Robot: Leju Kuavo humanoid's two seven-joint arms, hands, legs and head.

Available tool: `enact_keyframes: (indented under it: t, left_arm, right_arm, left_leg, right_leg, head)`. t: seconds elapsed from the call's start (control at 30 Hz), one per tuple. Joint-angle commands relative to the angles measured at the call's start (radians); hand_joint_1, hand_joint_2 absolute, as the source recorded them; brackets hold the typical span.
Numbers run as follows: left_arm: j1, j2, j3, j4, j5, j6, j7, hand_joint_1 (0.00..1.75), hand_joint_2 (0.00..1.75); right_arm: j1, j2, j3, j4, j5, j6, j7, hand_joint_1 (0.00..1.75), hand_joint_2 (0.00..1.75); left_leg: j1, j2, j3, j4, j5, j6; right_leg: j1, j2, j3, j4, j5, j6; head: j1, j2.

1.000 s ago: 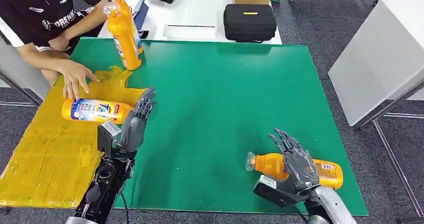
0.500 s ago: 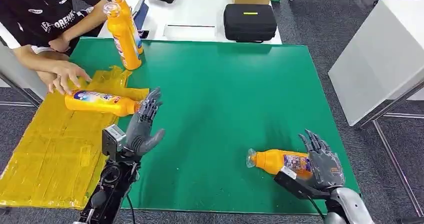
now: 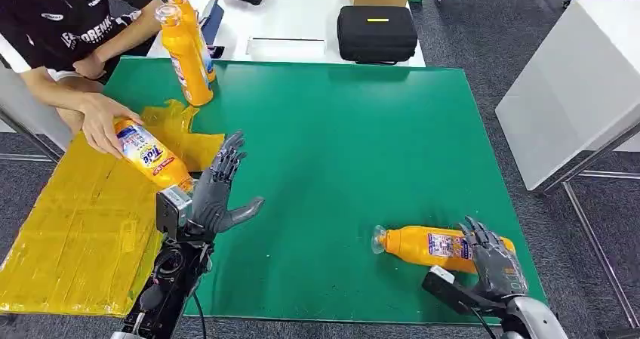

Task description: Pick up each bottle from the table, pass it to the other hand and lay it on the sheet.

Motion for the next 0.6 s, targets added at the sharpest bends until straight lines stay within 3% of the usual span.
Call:
enact_keyframes:
  t: [0.03,0.07,0.1,0.13,0.2,0.3,0.33,0.37,0.4,0.43,0.6]
  left_arm:
    - [-0.049,0.001,-0.003,0.080,-0.004,0.005,0.005,0.00,1.75]
    - [-0.049,0.001,-0.003,0.080,-0.004,0.005,0.005,0.00,1.75]
    - [-0.049,0.001,-0.003,0.080,-0.004,0.005,0.005,0.00,1.75]
    - [-0.050,0.001,-0.004,0.080,-0.004,0.005,0.005,0.00,1.75]
    - [-0.052,0.001,-0.008,0.086,-0.004,0.003,0.005,0.00,1.75]
    - [-0.058,0.000,-0.014,0.098,-0.003,0.002,0.005,0.00,1.75]
    - [-0.060,-0.001,-0.015,0.104,-0.002,0.003,0.005,0.00,1.75]
    - [-0.062,-0.001,-0.016,0.108,0.000,0.004,0.005,0.00,1.75]
    - [-0.062,0.000,-0.016,0.110,0.001,0.005,0.005,0.00,1.75]
    - [-0.064,0.001,-0.017,0.114,0.003,0.004,0.005,0.00,1.75]
    - [-0.067,0.003,-0.020,0.122,0.008,0.004,0.005,0.00,1.75]
  right_arm:
    - [-0.032,0.026,-0.069,0.113,-0.001,0.027,-0.007,0.00,1.75]
    - [-0.032,0.026,-0.069,0.113,-0.001,0.027,-0.007,0.00,1.75]
    - [-0.032,0.026,-0.069,0.113,-0.001,0.027,-0.007,0.00,1.75]
    - [-0.035,0.026,-0.070,0.121,-0.001,0.027,-0.007,0.00,1.75]
    - [-0.048,0.023,-0.074,0.157,0.000,0.032,-0.007,0.00,1.75]
    - [-0.086,0.012,-0.071,0.240,0.017,0.030,-0.004,0.23,1.75]
    - [-0.110,0.008,-0.066,0.284,0.033,0.016,0.004,0.66,1.75]
    - [-0.129,0.004,-0.061,0.319,0.039,0.005,0.005,1.52,1.75]
    - [-0.139,0.004,-0.060,0.331,0.039,0.006,0.005,1.68,1.75]
    - [-0.158,0.001,-0.052,0.365,0.047,-0.008,0.007,1.73,1.75]
    - [-0.187,0.000,-0.037,0.414,0.058,-0.032,0.017,1.75,1.75]
  left_leg:
    - [0.001,-0.001,0.006,-0.001,-0.002,0.000]
    - [0.001,-0.001,0.011,0.000,-0.005,0.000]
    - [0.001,-0.001,0.003,-0.001,-0.001,0.000]
    - [0.001,-0.001,0.009,0.000,-0.004,0.000]
    - [0.001,-0.001,0.005,-0.001,-0.002,0.000]
    - [0.001,0.000,0.005,-0.001,-0.002,0.000]
    - [0.001,0.000,0.008,-0.001,-0.003,0.000]
    - [0.001,0.000,0.008,-0.001,-0.003,0.001]
    - [0.001,0.001,0.011,-0.001,-0.004,0.001]
    - [0.001,0.001,0.008,-0.001,-0.003,0.000]
    - [0.001,0.000,0.006,-0.001,-0.001,0.000]
  right_leg:
    - [0.001,-0.001,0.006,-0.001,-0.002,-0.005]
    - [0.002,-0.001,0.011,-0.001,-0.004,-0.007]
    - [0.001,-0.001,0.003,-0.001,-0.001,-0.003]
    - [0.002,-0.001,0.010,-0.001,-0.004,-0.006]
    - [0.002,-0.001,0.005,-0.001,-0.001,-0.004]
    - [0.002,0.000,0.006,-0.002,-0.001,-0.004]
    - [0.002,0.000,0.009,-0.002,-0.002,-0.005]
    - [0.002,0.000,0.009,-0.002,-0.002,-0.005]
    - [0.002,0.001,0.011,-0.002,-0.003,-0.006]
    - [0.002,0.001,0.008,-0.002,-0.002,-0.005]
    - [0.002,-0.001,0.006,-0.002,-0.001,-0.004]
  head:
    - [0.000,0.000]
    - [0.000,0.000]
    - [0.000,0.000]
    - [0.000,0.000]
    - [0.000,0.000]
    - [0.000,0.000]
    - [0.000,0.000]
    - [0.000,0.000]
    - [0.000,0.000]
    - [0.000,0.000]
    - [0.000,0.000]
